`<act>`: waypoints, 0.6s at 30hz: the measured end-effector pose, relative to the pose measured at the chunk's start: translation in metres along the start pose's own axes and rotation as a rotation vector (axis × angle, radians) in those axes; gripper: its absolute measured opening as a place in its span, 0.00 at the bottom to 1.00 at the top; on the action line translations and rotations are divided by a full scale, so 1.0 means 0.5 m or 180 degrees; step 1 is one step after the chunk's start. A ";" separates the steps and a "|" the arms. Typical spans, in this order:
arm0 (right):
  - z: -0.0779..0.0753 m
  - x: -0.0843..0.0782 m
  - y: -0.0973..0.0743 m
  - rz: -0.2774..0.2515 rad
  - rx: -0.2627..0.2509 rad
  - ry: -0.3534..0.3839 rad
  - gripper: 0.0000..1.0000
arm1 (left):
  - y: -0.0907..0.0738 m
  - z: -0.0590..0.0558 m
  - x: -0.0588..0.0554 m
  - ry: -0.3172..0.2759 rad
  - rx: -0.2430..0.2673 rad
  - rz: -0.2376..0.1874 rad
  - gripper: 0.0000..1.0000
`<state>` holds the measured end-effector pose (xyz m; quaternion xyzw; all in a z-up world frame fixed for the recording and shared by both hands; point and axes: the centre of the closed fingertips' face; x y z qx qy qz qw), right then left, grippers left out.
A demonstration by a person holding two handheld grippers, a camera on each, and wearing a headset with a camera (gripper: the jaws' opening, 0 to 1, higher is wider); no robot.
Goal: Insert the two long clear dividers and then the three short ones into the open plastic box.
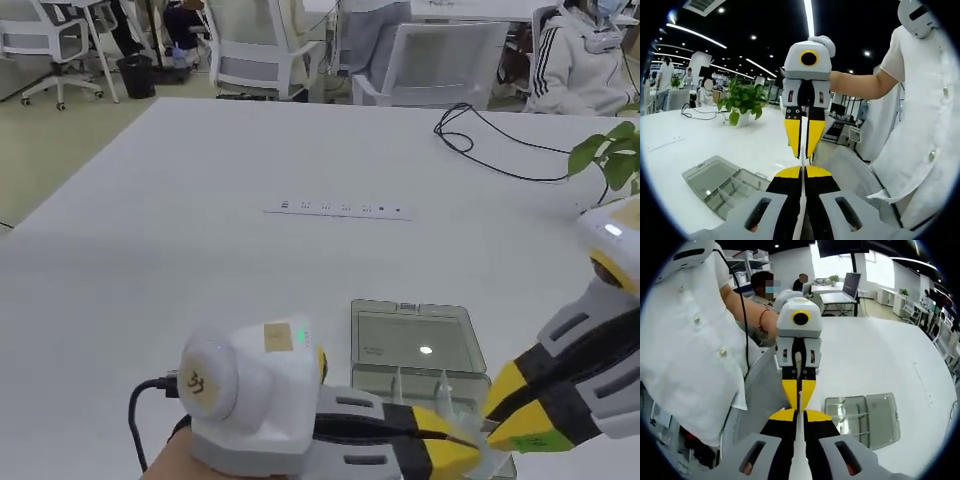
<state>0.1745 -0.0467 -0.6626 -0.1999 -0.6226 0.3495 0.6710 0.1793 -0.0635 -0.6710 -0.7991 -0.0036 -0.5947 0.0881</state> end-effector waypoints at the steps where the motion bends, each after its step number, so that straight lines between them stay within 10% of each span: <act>1: 0.001 0.000 0.001 -0.0001 0.0011 0.0000 0.05 | 0.000 -0.001 0.000 0.0006 -0.0004 0.0000 0.00; 18: 0.005 0.001 0.010 -0.0033 0.0115 -0.0019 0.03 | -0.005 0.000 -0.006 -0.0011 0.0000 0.0020 0.00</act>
Point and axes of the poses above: the centre of the closed fingertips' face, and the gripper's own axes: y roughly forward along the fingers, z roughly to its left, x roughly out of its top, and after that the axes turned 2 degrees about -y, right-handed
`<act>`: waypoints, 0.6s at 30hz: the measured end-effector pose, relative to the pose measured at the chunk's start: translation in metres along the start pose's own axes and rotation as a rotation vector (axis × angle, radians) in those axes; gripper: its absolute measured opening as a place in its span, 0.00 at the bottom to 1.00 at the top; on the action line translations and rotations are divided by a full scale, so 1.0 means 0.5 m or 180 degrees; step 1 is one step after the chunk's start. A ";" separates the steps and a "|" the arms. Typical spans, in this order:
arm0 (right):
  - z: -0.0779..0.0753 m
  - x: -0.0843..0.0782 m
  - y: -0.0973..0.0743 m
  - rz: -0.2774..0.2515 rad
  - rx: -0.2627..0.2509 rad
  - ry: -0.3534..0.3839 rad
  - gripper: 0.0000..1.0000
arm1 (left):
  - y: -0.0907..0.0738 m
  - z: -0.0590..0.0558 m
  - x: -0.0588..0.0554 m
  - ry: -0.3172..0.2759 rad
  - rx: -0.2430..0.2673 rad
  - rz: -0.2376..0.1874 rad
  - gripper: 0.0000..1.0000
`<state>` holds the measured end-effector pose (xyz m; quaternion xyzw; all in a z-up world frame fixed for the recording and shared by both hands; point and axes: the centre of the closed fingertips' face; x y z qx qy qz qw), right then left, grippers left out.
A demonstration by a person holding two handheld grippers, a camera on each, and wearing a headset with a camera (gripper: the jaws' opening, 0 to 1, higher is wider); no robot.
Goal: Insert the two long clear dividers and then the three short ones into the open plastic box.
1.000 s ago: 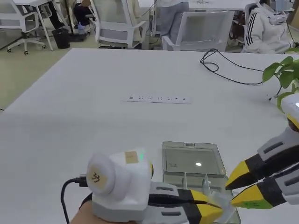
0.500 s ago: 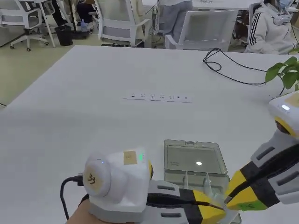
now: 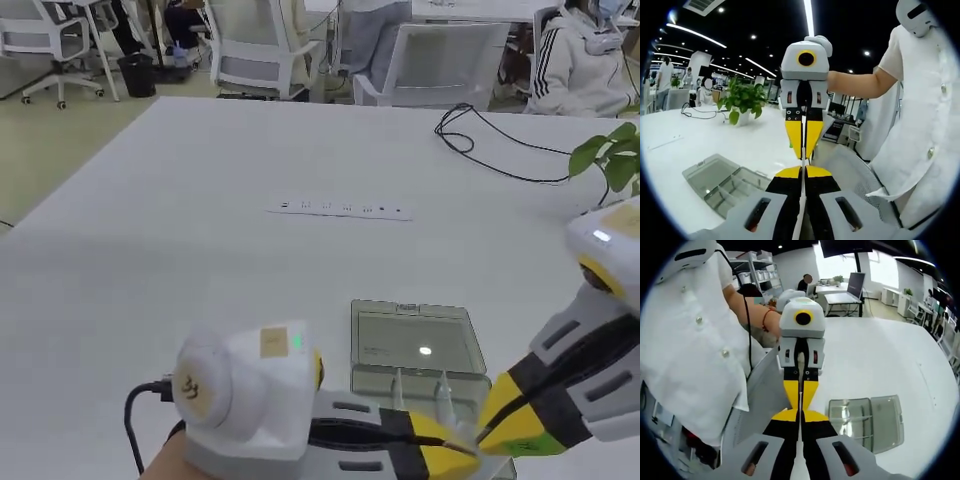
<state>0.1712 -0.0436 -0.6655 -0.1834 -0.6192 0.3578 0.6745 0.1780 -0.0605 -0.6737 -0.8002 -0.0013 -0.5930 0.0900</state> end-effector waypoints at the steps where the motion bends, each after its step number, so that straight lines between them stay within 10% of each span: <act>1: -0.001 0.000 0.001 0.0003 -0.0004 -0.0002 0.03 | 0.000 0.001 -0.001 -0.0001 0.0007 0.0011 0.00; 18: -0.022 0.008 -0.019 -0.0085 -0.0190 0.0005 0.03 | -0.016 0.019 -0.015 -0.0056 0.0148 0.0100 0.10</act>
Point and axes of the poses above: the centre of the closed fingertips' face, and the gripper's own axes: y roughly forward along the fingers, z roughly to its left, x roughly out of its top, and after that the axes turned 2 degrees about -y, right-handed
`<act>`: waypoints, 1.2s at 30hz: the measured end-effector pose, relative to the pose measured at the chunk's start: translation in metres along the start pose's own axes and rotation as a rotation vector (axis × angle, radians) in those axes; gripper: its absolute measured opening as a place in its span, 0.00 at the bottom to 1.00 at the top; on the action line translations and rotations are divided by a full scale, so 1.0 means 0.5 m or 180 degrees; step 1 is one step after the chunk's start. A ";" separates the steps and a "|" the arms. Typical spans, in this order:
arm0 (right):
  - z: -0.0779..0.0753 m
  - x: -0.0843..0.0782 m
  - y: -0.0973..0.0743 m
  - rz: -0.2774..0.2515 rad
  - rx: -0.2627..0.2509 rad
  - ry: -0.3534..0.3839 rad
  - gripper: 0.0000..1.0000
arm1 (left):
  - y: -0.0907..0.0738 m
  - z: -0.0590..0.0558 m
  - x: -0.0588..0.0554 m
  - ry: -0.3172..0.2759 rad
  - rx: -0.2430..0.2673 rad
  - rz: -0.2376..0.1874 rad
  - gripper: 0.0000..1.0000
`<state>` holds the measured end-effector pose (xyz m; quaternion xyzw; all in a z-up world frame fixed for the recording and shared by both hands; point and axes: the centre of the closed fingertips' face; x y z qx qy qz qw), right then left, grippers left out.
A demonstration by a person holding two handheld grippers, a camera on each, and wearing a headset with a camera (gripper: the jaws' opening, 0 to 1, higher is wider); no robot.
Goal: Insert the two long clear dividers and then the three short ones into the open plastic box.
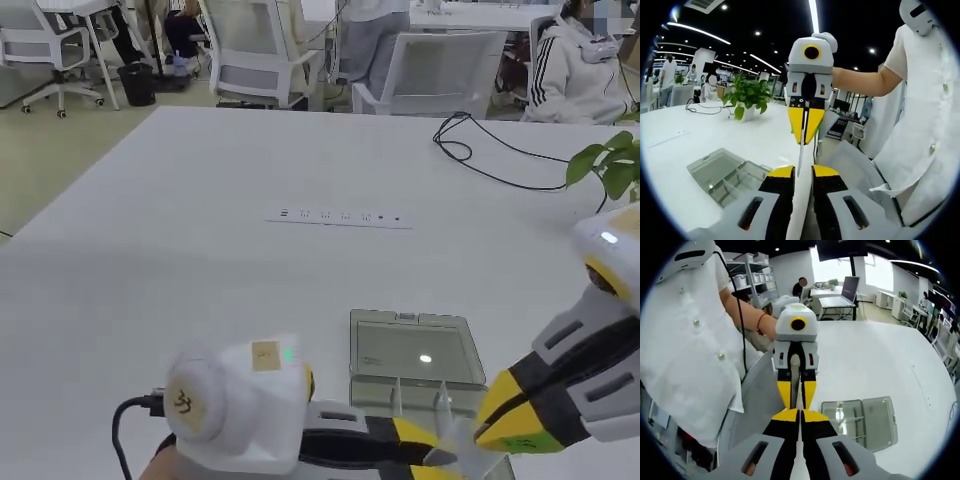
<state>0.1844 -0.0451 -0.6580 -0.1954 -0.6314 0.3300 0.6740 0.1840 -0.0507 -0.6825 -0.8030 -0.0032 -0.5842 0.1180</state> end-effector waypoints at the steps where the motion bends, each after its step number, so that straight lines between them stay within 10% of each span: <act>1: -0.002 0.001 -0.002 -0.0007 -0.0011 0.0001 0.03 | -0.002 0.001 -0.001 -0.0003 0.0012 -0.0001 0.11; 14: -0.068 0.010 -0.011 -0.0053 -0.0339 0.0041 0.03 | -0.052 0.048 -0.034 -0.0084 0.0353 0.0117 0.30; 36: -0.181 -0.022 0.087 0.0057 -0.0557 0.0220 0.03 | -0.102 0.108 -0.116 -0.0163 0.0710 0.0493 0.75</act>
Point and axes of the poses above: the centre of the closed fingertips' face, and the gripper's own axes: y roughly forward along the fingers, z roughly to its left, x roughly out of its top, and after that the axes turned 2 degrees about -y, right-handed
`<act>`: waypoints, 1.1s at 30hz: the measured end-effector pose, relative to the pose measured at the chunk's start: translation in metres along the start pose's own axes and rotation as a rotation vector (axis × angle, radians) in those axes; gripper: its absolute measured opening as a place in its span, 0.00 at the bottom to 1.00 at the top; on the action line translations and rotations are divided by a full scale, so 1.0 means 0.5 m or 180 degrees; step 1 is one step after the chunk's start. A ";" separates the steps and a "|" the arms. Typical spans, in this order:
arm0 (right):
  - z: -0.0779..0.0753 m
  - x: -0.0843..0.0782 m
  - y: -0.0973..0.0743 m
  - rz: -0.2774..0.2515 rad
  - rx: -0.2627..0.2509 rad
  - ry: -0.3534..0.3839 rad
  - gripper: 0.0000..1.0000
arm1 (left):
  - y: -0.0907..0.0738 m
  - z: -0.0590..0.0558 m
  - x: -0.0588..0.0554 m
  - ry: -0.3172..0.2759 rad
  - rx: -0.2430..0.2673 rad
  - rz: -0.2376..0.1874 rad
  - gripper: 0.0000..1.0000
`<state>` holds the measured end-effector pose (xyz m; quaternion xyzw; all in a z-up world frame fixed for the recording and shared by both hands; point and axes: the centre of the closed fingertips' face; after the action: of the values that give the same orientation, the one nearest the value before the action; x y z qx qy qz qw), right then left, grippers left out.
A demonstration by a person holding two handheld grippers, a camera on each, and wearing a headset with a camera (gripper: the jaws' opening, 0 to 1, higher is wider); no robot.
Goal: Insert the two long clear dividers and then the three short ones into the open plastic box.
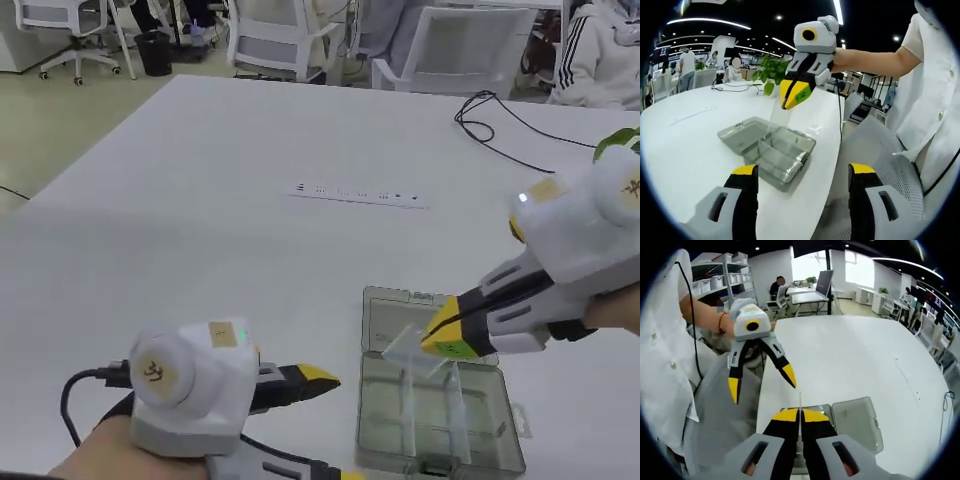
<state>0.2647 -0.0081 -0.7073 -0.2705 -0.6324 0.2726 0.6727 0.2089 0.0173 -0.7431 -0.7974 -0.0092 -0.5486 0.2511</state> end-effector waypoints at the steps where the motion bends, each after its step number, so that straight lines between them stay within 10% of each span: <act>1: -0.002 -0.005 0.007 0.0009 0.0002 0.0015 0.03 | -0.001 0.002 -0.002 -0.0021 0.0014 0.0005 0.76; 33: -0.030 -0.074 0.084 0.0191 0.0006 -0.0030 0.03 | -0.004 0.008 -0.020 -0.0187 0.0081 0.0004 0.89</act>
<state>0.2766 -0.0048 -0.7639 -0.2874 -0.6269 0.2946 0.6615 0.2079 0.0231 -0.7524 -0.8099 -0.0231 -0.5246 0.2613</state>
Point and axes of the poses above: the centre of the closed fingertips' face, and the gripper's own axes: y roughly forward along the fingers, z roughly to its left, x roughly out of its top, and after that the axes turned 2 degrees about -y, right-handed
